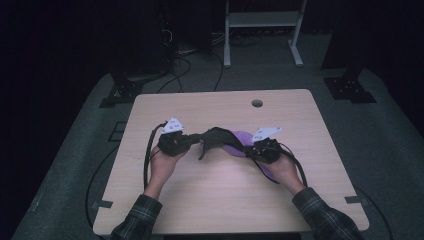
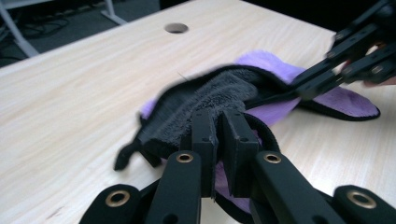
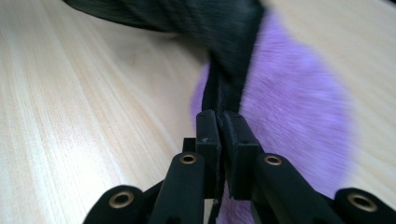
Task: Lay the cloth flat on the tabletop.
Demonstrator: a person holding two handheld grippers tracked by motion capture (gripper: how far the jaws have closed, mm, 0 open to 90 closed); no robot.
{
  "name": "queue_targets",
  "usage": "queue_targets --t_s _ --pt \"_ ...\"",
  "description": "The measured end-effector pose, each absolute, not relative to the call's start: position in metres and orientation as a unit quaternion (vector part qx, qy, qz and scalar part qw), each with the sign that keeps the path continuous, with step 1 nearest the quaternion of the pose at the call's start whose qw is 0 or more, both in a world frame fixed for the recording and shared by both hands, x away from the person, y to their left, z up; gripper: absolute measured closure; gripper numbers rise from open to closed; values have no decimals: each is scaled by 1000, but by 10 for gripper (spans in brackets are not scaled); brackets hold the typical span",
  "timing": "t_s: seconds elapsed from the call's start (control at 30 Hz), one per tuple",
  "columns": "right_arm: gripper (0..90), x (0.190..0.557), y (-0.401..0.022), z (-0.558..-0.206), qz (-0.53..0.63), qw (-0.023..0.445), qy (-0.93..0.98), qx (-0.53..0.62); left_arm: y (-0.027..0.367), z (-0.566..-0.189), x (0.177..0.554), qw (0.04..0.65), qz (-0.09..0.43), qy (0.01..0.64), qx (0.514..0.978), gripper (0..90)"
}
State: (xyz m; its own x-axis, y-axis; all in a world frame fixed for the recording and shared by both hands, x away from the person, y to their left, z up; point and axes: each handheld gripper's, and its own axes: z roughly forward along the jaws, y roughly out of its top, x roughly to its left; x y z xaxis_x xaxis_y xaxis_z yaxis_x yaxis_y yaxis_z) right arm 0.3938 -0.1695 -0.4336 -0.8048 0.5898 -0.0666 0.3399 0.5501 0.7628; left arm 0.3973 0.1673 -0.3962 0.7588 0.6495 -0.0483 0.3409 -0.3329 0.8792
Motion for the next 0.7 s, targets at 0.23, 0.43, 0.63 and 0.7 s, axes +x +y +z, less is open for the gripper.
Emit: queue_targets --t_s 0.23,0.43,0.63,0.7 --pt "850 390 -204 -415 413 178 844 293 193 -389 398 497 175 333 782 840" --pt "851 390 -235 -405 424 199 823 322 218 -389 401 498 190 365 764 841" --pt "855 392 -270 -399 435 214 797 359 244 -395 406 495 200 397 747 841" --pt "855 393 -277 -400 435 213 794 367 247 -398 408 495 195 403 745 841"
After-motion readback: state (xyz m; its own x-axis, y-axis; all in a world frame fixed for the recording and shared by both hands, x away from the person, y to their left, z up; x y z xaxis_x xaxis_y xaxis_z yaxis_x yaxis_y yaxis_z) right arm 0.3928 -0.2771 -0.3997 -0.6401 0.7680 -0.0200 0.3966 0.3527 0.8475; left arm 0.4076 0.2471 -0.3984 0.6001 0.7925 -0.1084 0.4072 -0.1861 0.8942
